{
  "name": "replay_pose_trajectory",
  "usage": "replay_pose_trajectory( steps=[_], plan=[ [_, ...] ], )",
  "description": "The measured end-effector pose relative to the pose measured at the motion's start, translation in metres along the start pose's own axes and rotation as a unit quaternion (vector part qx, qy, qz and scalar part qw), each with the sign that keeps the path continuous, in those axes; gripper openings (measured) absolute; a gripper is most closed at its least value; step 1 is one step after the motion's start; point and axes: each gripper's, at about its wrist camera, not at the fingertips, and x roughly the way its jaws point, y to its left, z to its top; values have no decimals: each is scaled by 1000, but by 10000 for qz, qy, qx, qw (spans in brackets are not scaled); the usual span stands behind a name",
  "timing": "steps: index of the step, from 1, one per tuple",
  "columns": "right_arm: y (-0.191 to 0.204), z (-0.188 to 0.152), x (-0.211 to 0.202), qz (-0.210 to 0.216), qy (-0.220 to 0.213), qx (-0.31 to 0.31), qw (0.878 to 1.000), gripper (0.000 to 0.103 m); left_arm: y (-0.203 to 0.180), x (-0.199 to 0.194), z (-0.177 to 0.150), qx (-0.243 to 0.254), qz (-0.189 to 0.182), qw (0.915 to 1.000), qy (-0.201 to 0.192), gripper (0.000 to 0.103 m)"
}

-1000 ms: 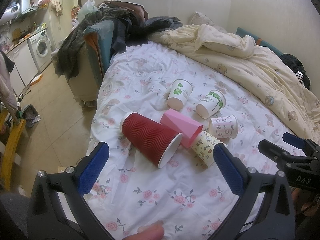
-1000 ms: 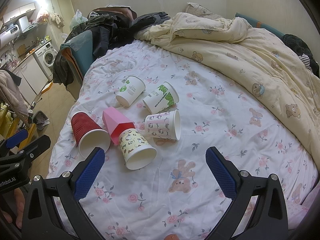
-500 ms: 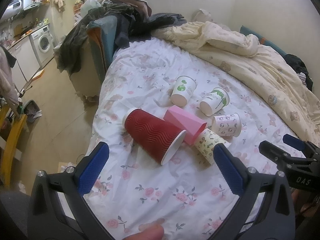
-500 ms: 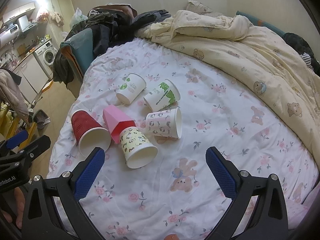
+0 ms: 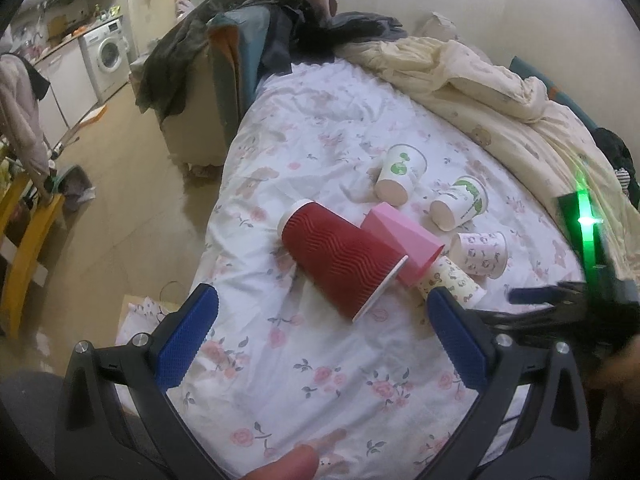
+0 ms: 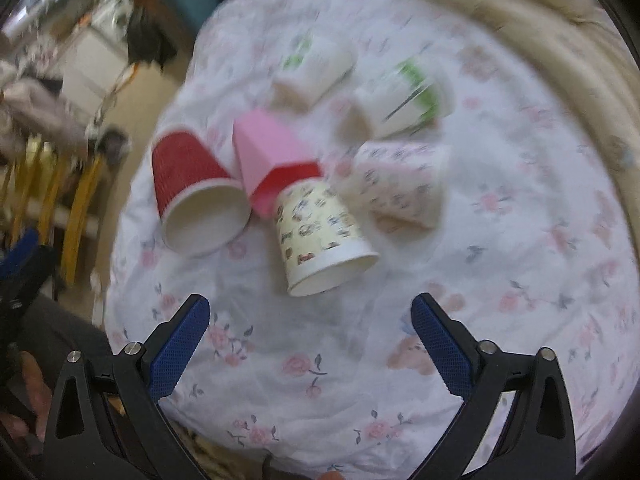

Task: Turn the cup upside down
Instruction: 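Move the right tool toward the yellow cartoon-print cup and close around it, then lift the yellow cup with the right tool and carry it toward the left tool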

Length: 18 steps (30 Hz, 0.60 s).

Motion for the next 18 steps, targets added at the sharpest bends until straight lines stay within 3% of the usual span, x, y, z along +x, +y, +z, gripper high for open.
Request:
replay_pose_trajectory(
  steps=[3,8,10,18],
  plan=[
    [6,16,22,-311,272,-314,9987,93,2,1,1,-31,-14,10000,34,103],
    [7,30,48,-423,680,-466,9957,81,4,3,3,-86,-42,9999,79,103],
    [7,31,55,-413,744,-460,9953,74,5,2,3,-96,-45,9999,86,103],
    [12,9,30,-244,606,-383,9971,72,8,1,4,-196,-144,9997,84,103]
  ],
)
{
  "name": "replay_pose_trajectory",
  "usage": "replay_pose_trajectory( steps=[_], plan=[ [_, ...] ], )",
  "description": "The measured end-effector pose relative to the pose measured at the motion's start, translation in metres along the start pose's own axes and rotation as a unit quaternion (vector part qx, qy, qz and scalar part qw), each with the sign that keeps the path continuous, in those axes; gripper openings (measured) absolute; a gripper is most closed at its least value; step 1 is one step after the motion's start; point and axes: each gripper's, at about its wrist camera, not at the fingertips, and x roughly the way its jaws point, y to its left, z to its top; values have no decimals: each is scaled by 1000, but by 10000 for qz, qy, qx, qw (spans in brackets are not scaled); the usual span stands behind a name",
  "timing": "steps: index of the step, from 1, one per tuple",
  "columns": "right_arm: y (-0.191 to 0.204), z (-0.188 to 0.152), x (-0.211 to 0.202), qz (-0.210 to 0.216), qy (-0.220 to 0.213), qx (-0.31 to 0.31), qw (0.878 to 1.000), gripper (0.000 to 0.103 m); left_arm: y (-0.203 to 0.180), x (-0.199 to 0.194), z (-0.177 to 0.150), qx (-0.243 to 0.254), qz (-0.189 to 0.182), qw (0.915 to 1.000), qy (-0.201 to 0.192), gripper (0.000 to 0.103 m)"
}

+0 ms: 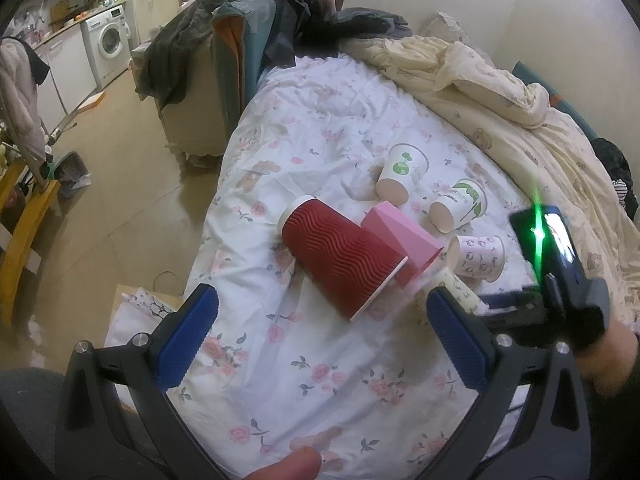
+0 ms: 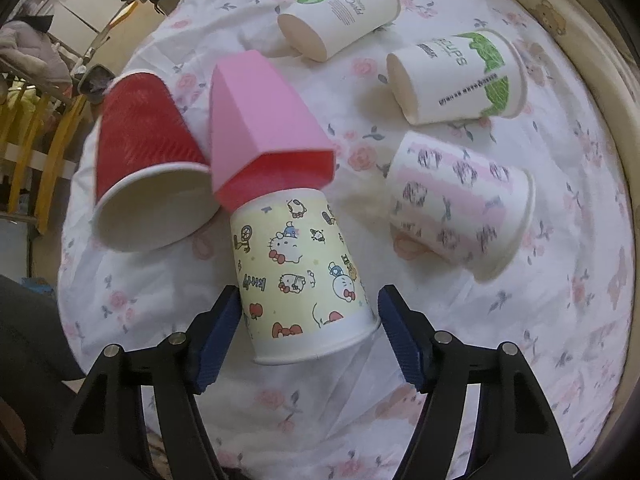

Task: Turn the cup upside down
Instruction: 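Lift the yellow cup with the right tool and carry it toward the left tool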

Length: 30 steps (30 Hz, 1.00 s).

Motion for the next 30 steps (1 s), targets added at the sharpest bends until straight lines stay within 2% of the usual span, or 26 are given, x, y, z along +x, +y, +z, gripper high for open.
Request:
replay_pose_trajectory(
  steps=[5,8,13,16,23,24,26,30],
  plan=[
    [-4,-33,-26,313,-164,383,9986,72,1,-4,0,-22,-13,10000,-60,103],
    [-14,-63,-30,671,-230,1055,9919,72,1,-7,0,-31,-24,9999,-93,103],
    [-23,-115,-30,1118,-295,2145,9699,72,-1,-10,0,-32,-76,9999,-112,103],
    [-26,-111,-3,1158,-162,2689,9560,73,-4,-10,0,21,-89,9999,-97,103],
    [-31,-114,13,1076,-75,2895,9511,77,-3,-10,-1,45,-47,9999,-79,103],
    [-30,-114,13,1044,-51,2864,9524,79,-2,-10,-2,42,-46,9999,-82,103],
    [-29,-114,11,1032,-25,2814,9540,100,-2,-10,-2,47,-40,9999,-90,103],
    [-18,-107,2,957,-138,2606,9606,103,-1,-10,-3,48,-48,10000,-69,103]
  ],
)
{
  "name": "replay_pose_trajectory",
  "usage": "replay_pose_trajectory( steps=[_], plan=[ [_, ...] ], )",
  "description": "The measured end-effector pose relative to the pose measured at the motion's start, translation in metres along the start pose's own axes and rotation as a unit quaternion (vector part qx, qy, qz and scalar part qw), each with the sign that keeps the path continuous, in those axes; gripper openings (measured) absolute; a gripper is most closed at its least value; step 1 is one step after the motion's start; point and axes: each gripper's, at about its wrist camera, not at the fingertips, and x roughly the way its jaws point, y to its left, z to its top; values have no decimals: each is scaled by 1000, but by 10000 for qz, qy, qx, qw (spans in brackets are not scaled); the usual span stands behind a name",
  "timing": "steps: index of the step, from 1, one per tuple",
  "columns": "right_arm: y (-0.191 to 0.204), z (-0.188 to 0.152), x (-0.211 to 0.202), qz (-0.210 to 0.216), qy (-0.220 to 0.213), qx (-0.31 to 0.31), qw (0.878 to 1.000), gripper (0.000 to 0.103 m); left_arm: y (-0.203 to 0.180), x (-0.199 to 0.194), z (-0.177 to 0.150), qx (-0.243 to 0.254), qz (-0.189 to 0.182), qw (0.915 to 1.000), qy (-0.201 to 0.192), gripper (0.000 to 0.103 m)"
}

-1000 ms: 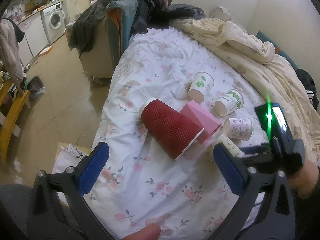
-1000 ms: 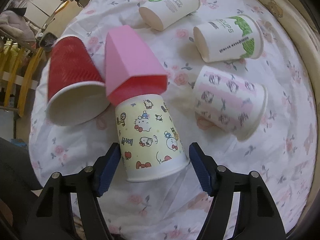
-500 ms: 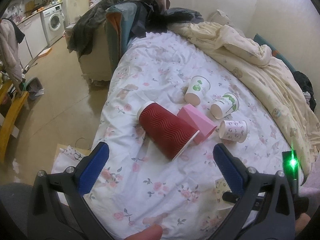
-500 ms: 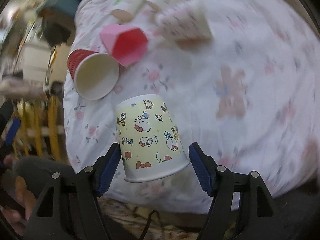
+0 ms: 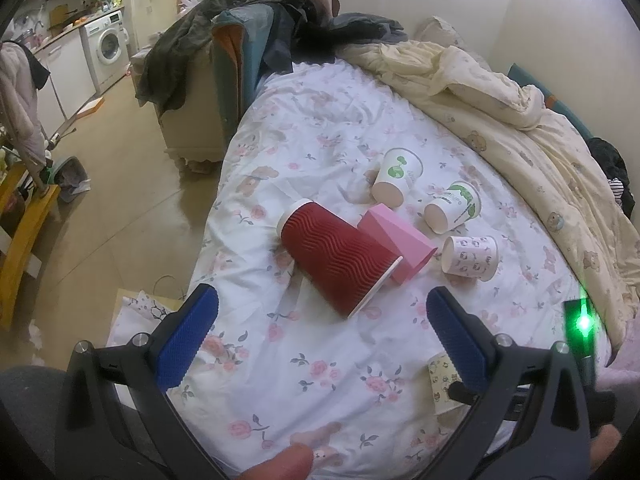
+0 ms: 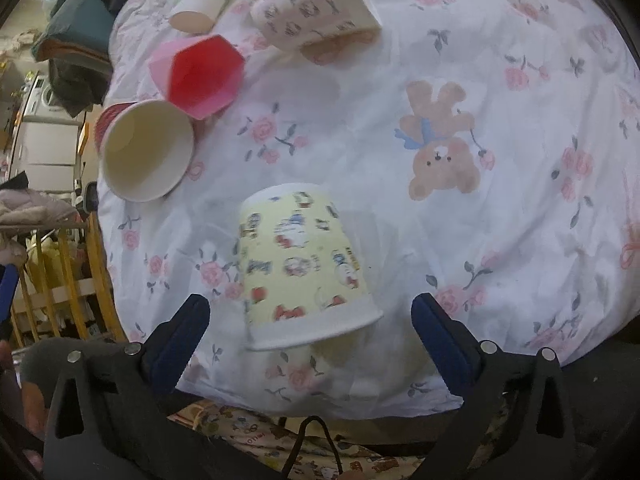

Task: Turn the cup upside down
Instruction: 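Lift the yellow cup with the right tool and carry it toward the left tool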

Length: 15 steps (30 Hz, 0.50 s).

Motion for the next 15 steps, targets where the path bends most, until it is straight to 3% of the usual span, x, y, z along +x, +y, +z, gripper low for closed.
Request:
replay_pose_trajectory(
  steps=[5,10,15],
  plan=[
    [7,1,-34,119,-323,-316,9989,103,-1,0,0,52,25,10000,10,103],
    [7,1,-77,193,-1024,-661,9924,103,-1,0,0,51,22,10000,21,103],
    [10,-8,-111,-189,-2043,-1313,9699,103,-6,-4,0,185,-145,9997,-46,103]
  ],
)
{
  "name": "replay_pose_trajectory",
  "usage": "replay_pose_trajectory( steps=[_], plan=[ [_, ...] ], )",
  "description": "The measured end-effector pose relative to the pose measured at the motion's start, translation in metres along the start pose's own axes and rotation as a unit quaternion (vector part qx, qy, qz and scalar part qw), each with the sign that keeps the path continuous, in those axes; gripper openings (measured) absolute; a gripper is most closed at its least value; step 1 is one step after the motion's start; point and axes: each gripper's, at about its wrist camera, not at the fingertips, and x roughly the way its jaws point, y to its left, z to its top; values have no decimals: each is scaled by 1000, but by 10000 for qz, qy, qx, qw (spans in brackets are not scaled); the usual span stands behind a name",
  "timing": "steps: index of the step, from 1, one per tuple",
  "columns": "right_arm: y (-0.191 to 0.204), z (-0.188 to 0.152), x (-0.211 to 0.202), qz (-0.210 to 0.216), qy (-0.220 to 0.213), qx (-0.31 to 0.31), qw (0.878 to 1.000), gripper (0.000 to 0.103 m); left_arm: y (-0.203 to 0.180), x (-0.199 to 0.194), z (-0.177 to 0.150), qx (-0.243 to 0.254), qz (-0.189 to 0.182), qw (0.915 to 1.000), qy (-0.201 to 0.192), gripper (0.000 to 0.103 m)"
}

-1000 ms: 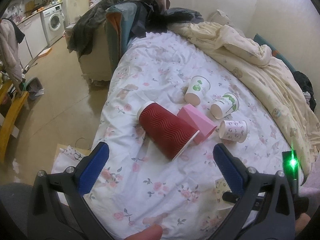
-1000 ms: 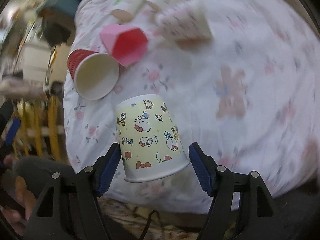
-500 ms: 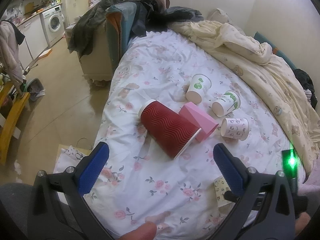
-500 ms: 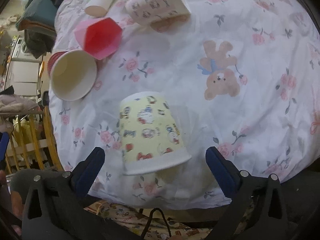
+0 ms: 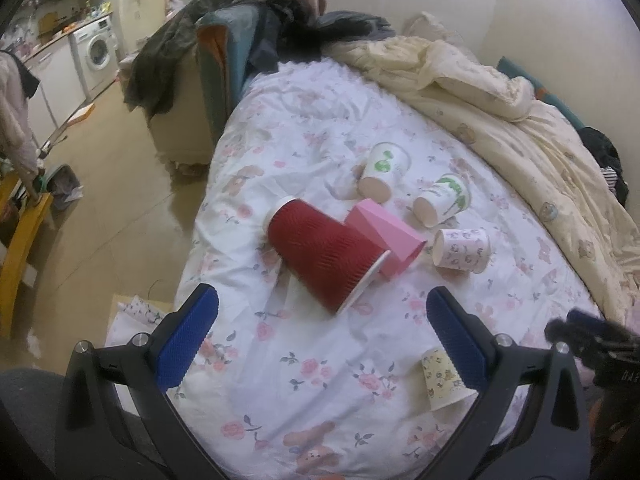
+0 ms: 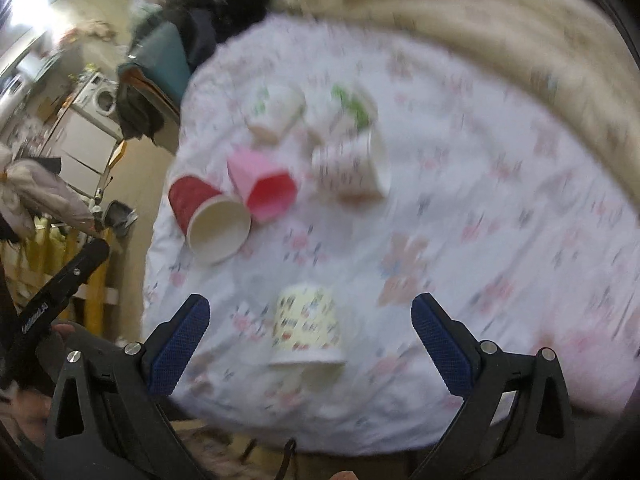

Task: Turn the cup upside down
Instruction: 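Lift the yellow cup with the right tool and carry it toward the left tool, then grasp the yellow cup with the left tool while the right tool releases it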

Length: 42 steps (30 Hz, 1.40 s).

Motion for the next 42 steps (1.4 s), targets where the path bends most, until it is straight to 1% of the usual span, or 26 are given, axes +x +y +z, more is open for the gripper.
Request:
replay_pose_trajectory(
  steps=[1,4,6,8,9,12,14,16,17,20,23,26,29,31,32,33,37,38,39,42],
  plan=[
    [1,0,-5,-43,-212,-109,9997,103,-3,-3,0,63,17,10000,-69,103],
    [-1,-1,-10,-71,-477,-250,9985,103,-8,-2,-2,161,-3,9999,-62,103],
    [-3,-4,-8,-109,-544,-300,9980,103,-10,2,-5,169,25,9998,29,102],
    [-5,-7,-5,-173,-547,-325,9978,103,-10,3,-8,82,-194,9997,101,102],
    [-7,-8,-4,-172,-559,-281,9979,103,-12,3,-10,58,-255,9996,77,102],
    [-14,-7,-9,-162,-687,-76,9975,103,-21,3,-13,149,-229,9996,94,102],
    [-21,-7,-15,-201,-818,36,9964,103,-28,7,-14,220,-183,9994,218,102],
    [-29,-6,-20,-183,-901,192,9956,103,-38,16,-15,334,-203,9982,455,102],
    [-33,-6,-22,-180,-911,254,9954,103,-42,21,-14,345,-235,9975,570,102],
    [-42,-8,-25,-243,-907,358,9949,103,-56,31,-15,318,-213,9965,747,101],
    [-56,-10,-28,-268,-886,528,9943,103,-77,45,-11,393,-303,9928,1086,99],
    [-72,-11,-29,-237,-836,808,9929,103,-98,68,-12,435,-374,9866,1528,99],
    [-86,-11,-31,-140,-816,1097,9905,103,-117,90,-21,459,-427,9774,2021,99],
    [-92,-11,-33,-24,-830,1233,9889,103,-128,103,-29,443,-520,9700,2335,95],
    [-94,-10,-34,9,-836,1291,9881,103,-132,109,-34,395,-536,9664,2482,90],
    [-96,-10,-35,37,-845,1351,9872,103,-135,117,-39,290,-571,9615,2672,89],
    [-101,-9,-35,166,-839,1509,9848,103,-142,138,-54,53,-543,9467,3173,89],
    [-102,-9,-34,184,-817,1511,9850,103,-142,141,-57,8,-530,9433,3277,84],
    [-101,-8,-34,209,-793,1512,9851,103,-142,145,-61,-33,-511,9406,3357,81],
    [-100,-7,-32,283,-761,1506,9852,103,-142,154,-68,-103,-457,9354,3504,79]
  ],
)
